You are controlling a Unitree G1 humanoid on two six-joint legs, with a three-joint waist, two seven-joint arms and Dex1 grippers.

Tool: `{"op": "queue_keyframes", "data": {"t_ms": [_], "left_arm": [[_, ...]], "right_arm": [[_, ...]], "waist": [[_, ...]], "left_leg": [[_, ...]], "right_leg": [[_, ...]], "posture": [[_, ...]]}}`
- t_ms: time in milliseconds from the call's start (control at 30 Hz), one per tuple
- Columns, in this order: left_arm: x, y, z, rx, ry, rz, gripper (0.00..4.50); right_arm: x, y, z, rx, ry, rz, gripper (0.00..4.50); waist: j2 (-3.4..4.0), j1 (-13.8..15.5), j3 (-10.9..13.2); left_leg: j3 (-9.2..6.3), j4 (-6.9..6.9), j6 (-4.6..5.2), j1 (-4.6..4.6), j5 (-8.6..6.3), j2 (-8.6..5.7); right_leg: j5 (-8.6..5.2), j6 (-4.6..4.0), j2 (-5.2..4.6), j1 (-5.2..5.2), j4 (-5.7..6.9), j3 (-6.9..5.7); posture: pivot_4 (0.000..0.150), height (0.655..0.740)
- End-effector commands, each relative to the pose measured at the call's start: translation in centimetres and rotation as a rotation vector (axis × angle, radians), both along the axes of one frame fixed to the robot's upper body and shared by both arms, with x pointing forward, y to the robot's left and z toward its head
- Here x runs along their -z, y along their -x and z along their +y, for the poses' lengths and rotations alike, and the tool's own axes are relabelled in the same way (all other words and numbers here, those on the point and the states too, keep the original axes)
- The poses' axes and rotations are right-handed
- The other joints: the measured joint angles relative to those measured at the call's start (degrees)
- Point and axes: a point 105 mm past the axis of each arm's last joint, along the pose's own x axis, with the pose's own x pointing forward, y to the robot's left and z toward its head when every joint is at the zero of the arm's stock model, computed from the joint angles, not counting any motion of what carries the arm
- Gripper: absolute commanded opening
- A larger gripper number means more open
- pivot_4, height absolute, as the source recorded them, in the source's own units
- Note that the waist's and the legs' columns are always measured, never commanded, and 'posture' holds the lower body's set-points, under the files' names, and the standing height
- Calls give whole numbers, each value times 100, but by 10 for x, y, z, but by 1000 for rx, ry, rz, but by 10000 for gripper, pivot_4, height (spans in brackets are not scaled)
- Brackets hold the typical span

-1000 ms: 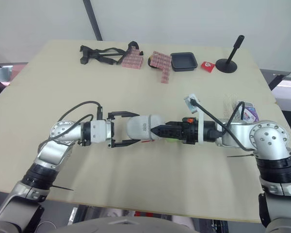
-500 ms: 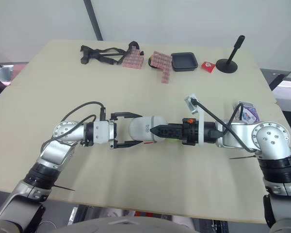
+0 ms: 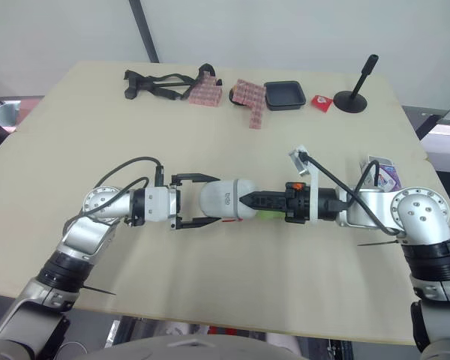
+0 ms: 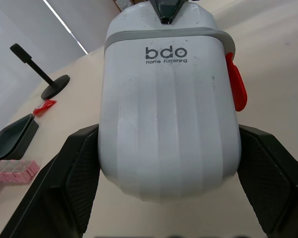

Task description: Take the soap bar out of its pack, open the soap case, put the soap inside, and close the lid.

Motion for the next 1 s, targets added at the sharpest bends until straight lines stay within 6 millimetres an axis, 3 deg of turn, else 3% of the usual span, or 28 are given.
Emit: {"op": "queue_keyframes", "data": {"t_ms": [33,367,700,933,1000], "left_arm": [[-9,0,1,-2,10,-28,34557],[-7,2,2,-2,14,-16,34557],[-5,5,4,-8,8,-1,34557],[-3,6,5,-9,3,11,34557],[-3,6,5,-10,0,15,34557]], "right_arm": [[-6,5,2,-39,-12,-32,20069],[-15,10,-7,-92,-128,-18,20069],[-10,7,-18,-86,-110,-1,20069],[-1,-10,-52,48,-2,1,20069],[0,-13,-71,96,74,-13,20069]], "waist": [[0,0,0],[0,6,0],[0,2,0],[0,13,0],[0,11,0]], "left_leg": [[0,0,0,0,0,0],[0,4,1,-2,0,0],[-1,9,1,-2,0,0],[-1,20,2,-6,0,0],[-1,21,2,-7,0,0]], "right_leg": [[0,0,0,0,1,0],[0,0,0,0,2,0],[0,0,-1,0,6,5],[0,0,-1,0,9,11],[0,0,-1,0,9,12]], "posture": [[1500,7400],[1500,7400],[1500,7400],[1500,7400],[1500,7400]]}}
